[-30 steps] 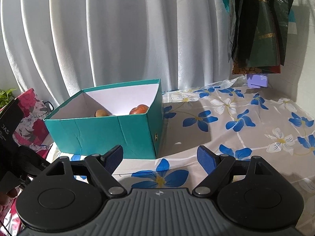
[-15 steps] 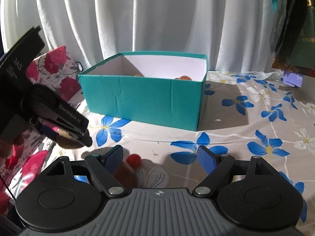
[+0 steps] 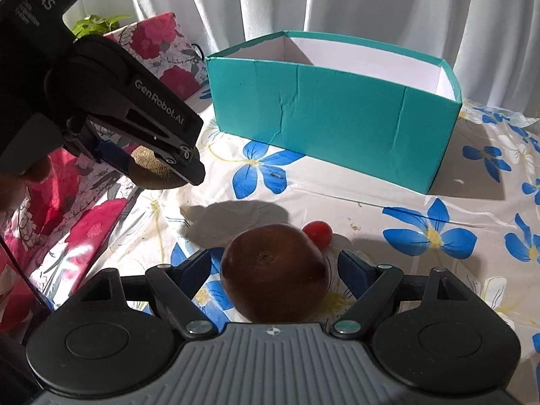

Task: Organize fruits
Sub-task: 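Grasp the red apple on the table with the right gripper while the left carries the kiwi, then lower the kiwi into the box and open the left gripper while the right carries the apple, then lower the red apple into the box and open the right gripper, then move the left gripper to a cherry tomato on the cloth and grasp it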

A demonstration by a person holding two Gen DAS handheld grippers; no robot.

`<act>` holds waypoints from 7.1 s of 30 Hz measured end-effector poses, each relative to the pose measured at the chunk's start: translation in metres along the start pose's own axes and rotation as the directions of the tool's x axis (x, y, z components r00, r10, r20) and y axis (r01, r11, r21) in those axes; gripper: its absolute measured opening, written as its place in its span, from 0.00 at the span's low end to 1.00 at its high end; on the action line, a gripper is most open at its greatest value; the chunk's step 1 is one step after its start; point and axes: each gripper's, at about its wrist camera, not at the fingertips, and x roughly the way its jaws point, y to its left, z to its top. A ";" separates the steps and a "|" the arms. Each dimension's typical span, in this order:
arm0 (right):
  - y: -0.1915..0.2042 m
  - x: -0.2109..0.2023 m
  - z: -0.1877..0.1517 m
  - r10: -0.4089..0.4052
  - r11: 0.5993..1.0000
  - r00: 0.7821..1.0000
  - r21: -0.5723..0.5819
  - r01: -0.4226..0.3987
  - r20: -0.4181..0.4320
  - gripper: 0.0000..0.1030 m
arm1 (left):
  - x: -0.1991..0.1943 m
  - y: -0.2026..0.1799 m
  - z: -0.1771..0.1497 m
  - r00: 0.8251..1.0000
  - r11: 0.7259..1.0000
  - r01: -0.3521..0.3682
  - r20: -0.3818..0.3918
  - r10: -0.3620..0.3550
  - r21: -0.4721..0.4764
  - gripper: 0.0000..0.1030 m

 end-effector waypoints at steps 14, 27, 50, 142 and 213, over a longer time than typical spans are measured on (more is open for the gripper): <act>-0.007 0.013 -0.007 -0.006 0.999 1.000 0.040 0.006 0.009 0.70 | -0.006 -0.006 -0.001 0.999 0.999 -0.029 0.024 0.028 0.033 0.69; -0.045 -0.056 0.031 -0.093 0.986 0.972 0.154 0.061 0.214 0.70 | -0.038 -0.045 0.028 0.979 0.989 -0.086 0.194 0.062 0.120 0.69; -0.083 -0.067 0.060 -0.208 0.960 0.929 0.246 0.134 0.305 0.70 | -0.033 -0.085 0.084 0.944 0.973 -0.129 0.324 0.061 0.193 0.69; -0.079 0.084 0.140 -0.077 0.995 0.969 0.085 0.059 0.234 0.70 | -0.017 -0.002 0.021 0.946 0.972 -0.232 0.227 0.231 -0.022 0.98; -0.108 -0.096 -0.024 -0.400 0.880 0.871 0.385 0.278 0.284 0.84 | 0.050 -0.123 -0.063 0.971 0.893 0.054 0.183 -0.151 0.448 0.26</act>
